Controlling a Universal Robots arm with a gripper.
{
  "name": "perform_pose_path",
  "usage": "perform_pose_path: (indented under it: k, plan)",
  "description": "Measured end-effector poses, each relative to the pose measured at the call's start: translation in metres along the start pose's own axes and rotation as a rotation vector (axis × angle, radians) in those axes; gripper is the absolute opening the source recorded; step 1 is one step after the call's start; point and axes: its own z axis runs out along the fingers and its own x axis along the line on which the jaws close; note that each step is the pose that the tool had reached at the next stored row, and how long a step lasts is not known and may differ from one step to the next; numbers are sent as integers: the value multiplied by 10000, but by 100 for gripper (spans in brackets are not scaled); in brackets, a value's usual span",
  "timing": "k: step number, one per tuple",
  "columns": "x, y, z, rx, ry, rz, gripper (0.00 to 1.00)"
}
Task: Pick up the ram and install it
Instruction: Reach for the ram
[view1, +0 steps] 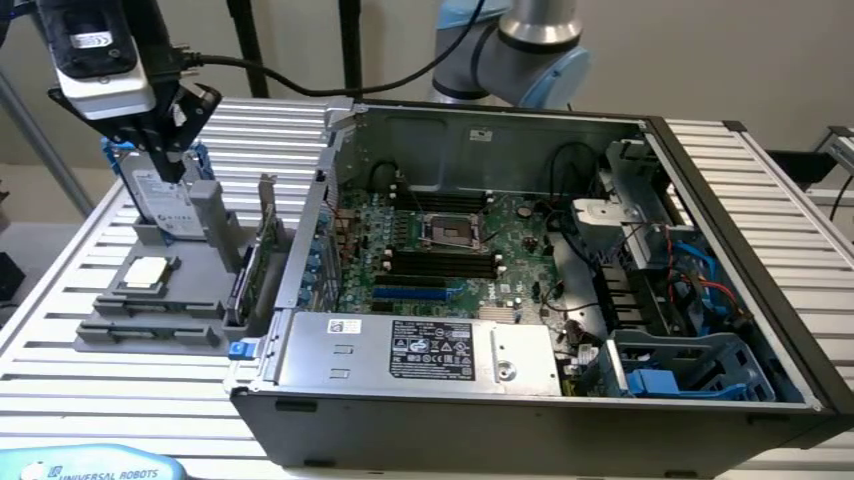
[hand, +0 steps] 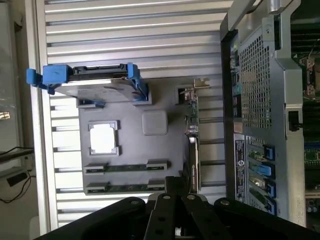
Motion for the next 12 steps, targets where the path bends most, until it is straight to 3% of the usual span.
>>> perform_pose_path:
  k: [12]
  plan:
    - [458,-161,99,9,125,6,11]
